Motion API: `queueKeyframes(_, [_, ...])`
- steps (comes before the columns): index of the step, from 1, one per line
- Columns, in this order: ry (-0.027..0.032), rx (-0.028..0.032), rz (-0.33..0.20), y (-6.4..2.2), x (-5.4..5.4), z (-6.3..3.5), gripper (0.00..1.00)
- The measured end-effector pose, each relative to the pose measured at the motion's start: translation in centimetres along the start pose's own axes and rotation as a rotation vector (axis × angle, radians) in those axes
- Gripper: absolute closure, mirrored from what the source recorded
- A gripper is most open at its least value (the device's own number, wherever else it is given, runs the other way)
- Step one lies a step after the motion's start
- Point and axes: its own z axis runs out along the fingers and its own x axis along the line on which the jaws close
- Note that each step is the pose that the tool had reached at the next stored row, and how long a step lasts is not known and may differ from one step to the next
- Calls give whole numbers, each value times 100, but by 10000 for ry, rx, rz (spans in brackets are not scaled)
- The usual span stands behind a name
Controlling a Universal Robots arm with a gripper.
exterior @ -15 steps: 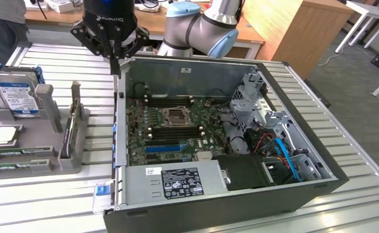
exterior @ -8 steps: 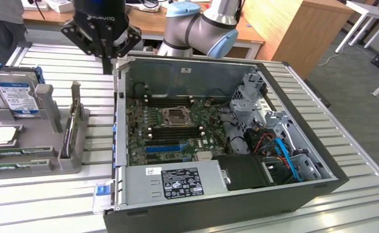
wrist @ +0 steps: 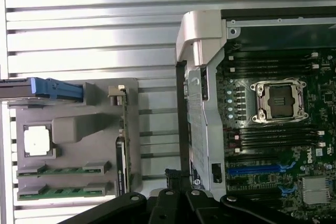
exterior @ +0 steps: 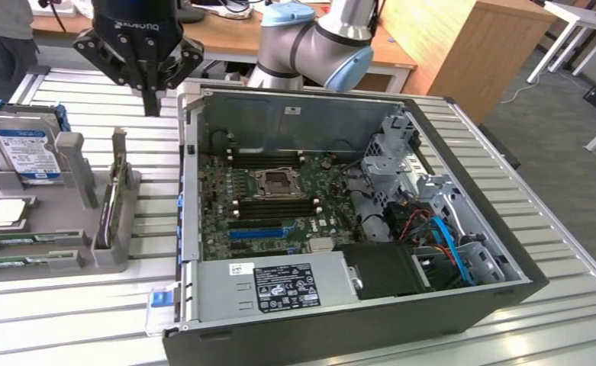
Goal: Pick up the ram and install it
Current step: 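Reach for the ram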
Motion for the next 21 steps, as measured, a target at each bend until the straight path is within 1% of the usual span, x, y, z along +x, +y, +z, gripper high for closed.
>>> queueKeyframes(16, [-1, 0, 18, -23, 356, -4, 90])
queueKeyframes(21, [-2, 1, 33, -32, 485, -5, 90])
